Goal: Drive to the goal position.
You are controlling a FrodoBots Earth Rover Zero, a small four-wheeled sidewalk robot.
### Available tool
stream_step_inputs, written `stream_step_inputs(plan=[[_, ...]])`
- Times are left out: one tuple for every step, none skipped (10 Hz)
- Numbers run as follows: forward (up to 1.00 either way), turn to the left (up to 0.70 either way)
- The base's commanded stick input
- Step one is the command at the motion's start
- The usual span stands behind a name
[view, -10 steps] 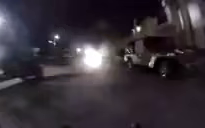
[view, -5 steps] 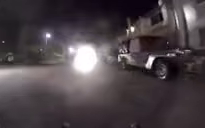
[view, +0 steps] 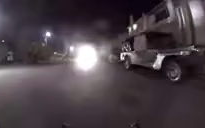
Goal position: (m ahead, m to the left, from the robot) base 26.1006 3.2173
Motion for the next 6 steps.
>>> stream_step_inputs(plan=[[0.85, 0.00], [0.85, 0.00], [0.85, 0.00], [0.85, 0.00], [0.85, 0.00], [0.85, 0.00]])
